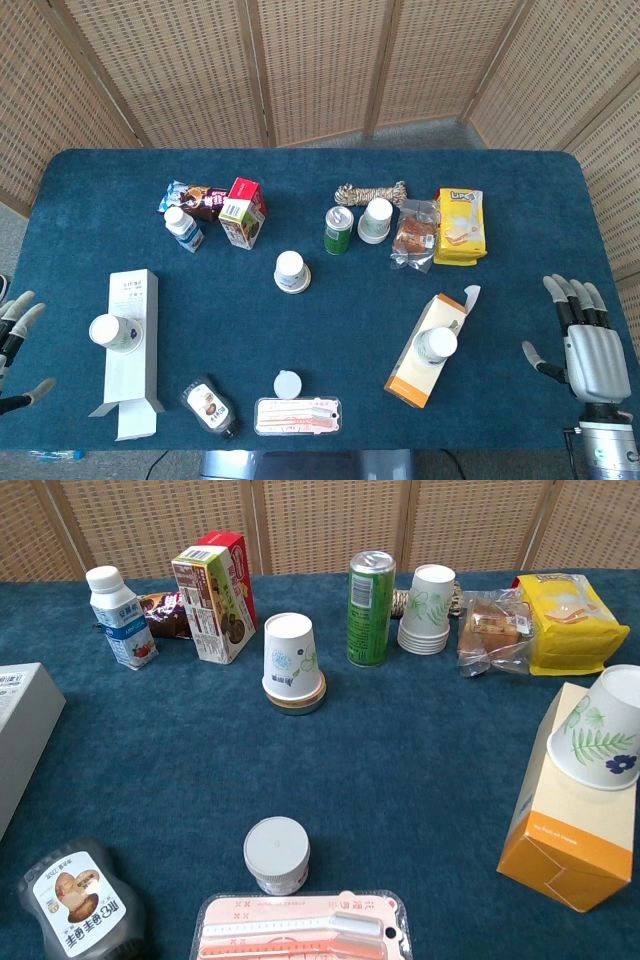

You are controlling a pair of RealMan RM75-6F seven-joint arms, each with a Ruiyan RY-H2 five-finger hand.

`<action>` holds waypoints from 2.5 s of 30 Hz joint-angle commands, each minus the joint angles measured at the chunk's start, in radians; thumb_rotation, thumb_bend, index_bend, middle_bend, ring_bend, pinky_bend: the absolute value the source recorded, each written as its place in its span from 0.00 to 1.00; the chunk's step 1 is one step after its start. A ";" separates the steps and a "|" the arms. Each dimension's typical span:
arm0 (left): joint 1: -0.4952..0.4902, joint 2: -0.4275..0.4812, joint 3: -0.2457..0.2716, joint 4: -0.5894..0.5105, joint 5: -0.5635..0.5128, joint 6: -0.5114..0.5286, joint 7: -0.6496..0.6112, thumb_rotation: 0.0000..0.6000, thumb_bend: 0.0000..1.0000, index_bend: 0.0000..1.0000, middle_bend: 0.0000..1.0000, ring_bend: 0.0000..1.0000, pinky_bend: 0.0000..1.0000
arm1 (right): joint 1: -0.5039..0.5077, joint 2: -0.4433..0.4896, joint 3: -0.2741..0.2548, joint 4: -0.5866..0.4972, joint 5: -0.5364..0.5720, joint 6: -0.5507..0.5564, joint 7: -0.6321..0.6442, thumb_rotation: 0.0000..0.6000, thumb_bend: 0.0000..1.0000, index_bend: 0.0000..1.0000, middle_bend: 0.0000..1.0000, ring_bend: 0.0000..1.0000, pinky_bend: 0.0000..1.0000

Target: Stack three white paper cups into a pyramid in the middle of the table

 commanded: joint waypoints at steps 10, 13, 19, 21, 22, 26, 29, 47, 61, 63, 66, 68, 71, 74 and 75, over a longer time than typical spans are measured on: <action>0.000 0.000 -0.001 -0.001 0.005 0.003 -0.003 1.00 0.19 0.00 0.00 0.00 0.00 | 0.001 0.002 -0.007 -0.006 -0.010 -0.006 0.009 1.00 0.29 0.00 0.00 0.00 0.00; 0.000 0.000 0.000 0.002 0.009 0.005 -0.008 1.00 0.19 0.00 0.00 0.00 0.00 | 0.004 0.007 -0.016 -0.013 -0.021 -0.019 0.024 1.00 0.29 0.00 0.00 0.00 0.00; 0.000 0.002 0.000 0.005 0.010 0.007 -0.016 1.00 0.19 0.00 0.00 0.00 0.00 | 0.019 0.026 -0.043 -0.003 -0.088 -0.049 0.116 1.00 0.29 0.00 0.00 0.00 0.00; -0.001 0.001 0.000 0.005 0.008 0.005 -0.017 1.00 0.19 0.00 0.00 0.00 0.00 | 0.030 0.040 -0.061 0.009 -0.123 -0.073 0.177 1.00 0.29 0.00 0.00 0.00 0.00; -0.002 0.001 0.000 0.005 0.007 0.003 -0.018 1.00 0.19 0.00 0.00 0.00 0.00 | 0.036 0.046 -0.068 0.014 -0.139 -0.083 0.204 1.00 0.29 0.00 0.00 0.00 0.00; -0.003 0.003 -0.002 0.003 0.005 0.002 -0.023 1.00 0.19 0.00 0.00 0.00 0.00 | 0.052 0.049 -0.090 0.044 -0.197 -0.097 0.249 1.00 0.28 0.00 0.00 0.00 0.00; -0.001 0.008 -0.003 0.000 0.005 0.009 -0.034 1.00 0.19 0.00 0.00 0.00 0.00 | 0.064 0.036 -0.103 0.061 -0.236 -0.104 0.263 1.00 0.28 0.00 0.00 0.00 0.00; 0.000 0.025 -0.010 -0.002 -0.014 0.011 -0.070 1.00 0.19 0.00 0.00 0.00 0.00 | 0.145 -0.021 -0.110 0.103 -0.266 -0.180 0.281 1.00 0.26 0.00 0.00 0.00 0.00; -0.005 0.022 -0.012 -0.001 -0.021 -0.004 -0.069 1.00 0.19 0.00 0.00 0.00 0.00 | 0.199 -0.054 -0.111 0.127 -0.215 -0.265 0.266 1.00 0.25 0.06 0.14 0.01 0.15; -0.006 0.021 -0.011 -0.001 -0.021 -0.007 -0.067 1.00 0.19 0.00 0.00 0.00 0.00 | 0.202 -0.061 -0.112 0.133 -0.214 -0.264 0.268 1.00 0.26 0.09 0.16 0.03 0.19; -0.006 0.020 -0.012 -0.001 -0.021 -0.008 -0.064 1.00 0.19 0.00 0.00 0.00 0.00 | 0.205 -0.073 -0.111 0.142 -0.212 -0.260 0.268 1.00 0.26 0.12 0.21 0.08 0.24; -0.006 0.019 -0.012 -0.001 -0.021 -0.007 -0.064 1.00 0.19 0.00 0.00 0.00 0.00 | 0.206 -0.082 -0.109 0.147 -0.208 -0.255 0.264 1.00 0.27 0.15 0.24 0.11 0.29; -0.006 0.019 -0.012 0.000 -0.023 -0.008 -0.064 1.00 0.19 0.00 0.00 0.00 0.00 | 0.205 -0.098 -0.105 0.158 -0.206 -0.242 0.261 1.00 0.30 0.20 0.28 0.15 0.35; -0.006 0.019 -0.013 0.000 -0.023 -0.009 -0.064 1.00 0.19 0.00 0.00 0.00 0.00 | 0.203 -0.113 -0.104 0.170 -0.206 -0.228 0.249 1.00 0.34 0.26 0.33 0.20 0.38; -0.006 0.019 -0.013 0.001 -0.024 -0.009 -0.063 1.00 0.19 0.00 0.00 0.00 0.00 | 0.202 -0.117 -0.104 0.172 -0.205 -0.227 0.247 1.00 0.35 0.27 0.34 0.21 0.39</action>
